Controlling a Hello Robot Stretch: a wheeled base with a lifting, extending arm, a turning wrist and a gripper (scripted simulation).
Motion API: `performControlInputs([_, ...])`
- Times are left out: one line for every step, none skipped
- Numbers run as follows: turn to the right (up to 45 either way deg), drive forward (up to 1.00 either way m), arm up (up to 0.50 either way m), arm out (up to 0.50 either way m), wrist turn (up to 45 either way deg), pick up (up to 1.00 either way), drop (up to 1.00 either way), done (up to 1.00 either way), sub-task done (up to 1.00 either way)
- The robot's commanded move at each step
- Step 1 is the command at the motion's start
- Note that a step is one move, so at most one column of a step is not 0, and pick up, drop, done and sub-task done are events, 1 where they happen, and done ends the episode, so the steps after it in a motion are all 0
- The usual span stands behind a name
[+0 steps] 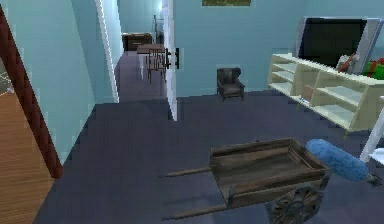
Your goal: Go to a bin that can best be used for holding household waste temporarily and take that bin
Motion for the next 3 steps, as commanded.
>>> performControlInputs([0.0,0.0,-0.3,0.0,0.0,0.0,0.0,0.0,0.0])
performControlInputs([0.0,0.0,0.0,0.0,0.0,1.0,0.0,0.0,0.0])
performControlInputs([0.0,0.0,0.1,0.0,0.0,0.0,0.0,0.0,0.0])
